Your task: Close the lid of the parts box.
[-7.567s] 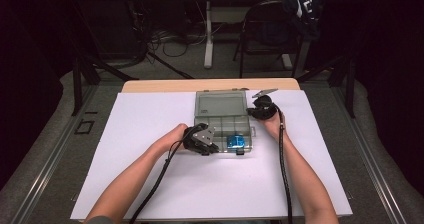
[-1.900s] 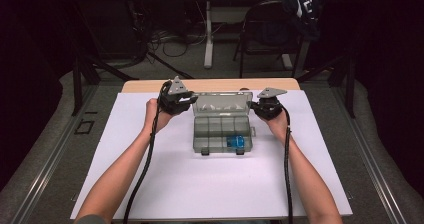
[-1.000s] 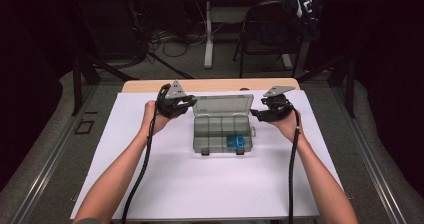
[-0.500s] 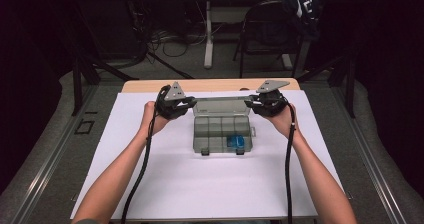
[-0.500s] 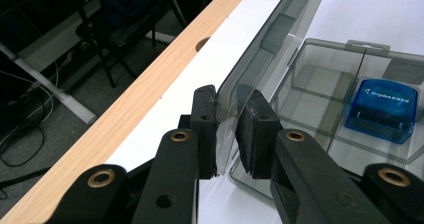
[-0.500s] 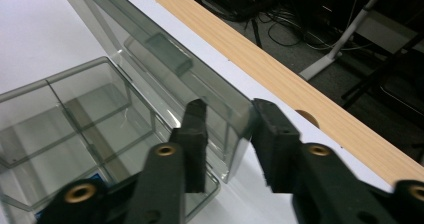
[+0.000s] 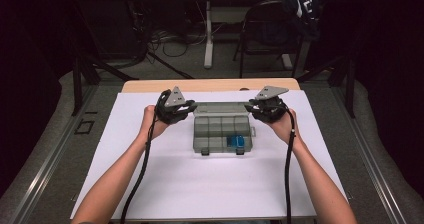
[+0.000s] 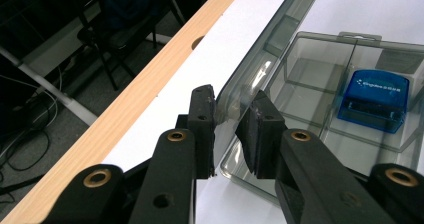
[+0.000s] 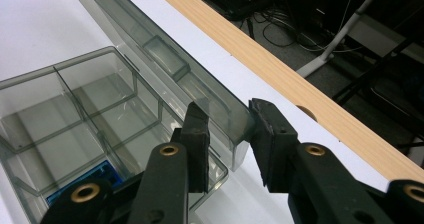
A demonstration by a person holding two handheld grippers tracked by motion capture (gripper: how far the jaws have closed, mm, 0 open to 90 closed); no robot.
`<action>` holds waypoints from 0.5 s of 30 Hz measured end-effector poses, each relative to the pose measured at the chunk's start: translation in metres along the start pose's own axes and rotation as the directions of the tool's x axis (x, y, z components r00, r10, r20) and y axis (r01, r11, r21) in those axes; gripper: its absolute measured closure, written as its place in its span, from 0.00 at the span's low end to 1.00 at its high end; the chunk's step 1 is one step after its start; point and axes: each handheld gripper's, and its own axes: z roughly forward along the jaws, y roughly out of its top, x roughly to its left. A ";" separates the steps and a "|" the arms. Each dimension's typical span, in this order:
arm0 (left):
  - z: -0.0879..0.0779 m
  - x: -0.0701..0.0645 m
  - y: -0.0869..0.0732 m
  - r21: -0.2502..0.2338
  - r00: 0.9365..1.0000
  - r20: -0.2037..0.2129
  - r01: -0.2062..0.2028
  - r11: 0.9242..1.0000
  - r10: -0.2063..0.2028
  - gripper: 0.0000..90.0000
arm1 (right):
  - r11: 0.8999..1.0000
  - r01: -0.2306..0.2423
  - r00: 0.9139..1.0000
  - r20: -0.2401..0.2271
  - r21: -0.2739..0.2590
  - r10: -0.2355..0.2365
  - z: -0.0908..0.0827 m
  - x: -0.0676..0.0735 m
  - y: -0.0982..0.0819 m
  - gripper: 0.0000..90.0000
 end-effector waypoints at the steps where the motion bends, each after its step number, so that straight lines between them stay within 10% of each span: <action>1: 0.000 -0.001 0.000 -0.001 1.000 0.001 -0.002 1.000 0.002 0.84 | 1.000 0.005 1.000 0.002 -0.001 -0.005 0.000 0.001 -0.001 0.77; 15: -0.004 -0.012 -0.007 0.002 0.999 -0.004 -0.033 0.999 0.033 0.82 | 0.999 0.036 0.999 0.039 -0.007 -0.036 -0.006 0.015 -0.009 0.76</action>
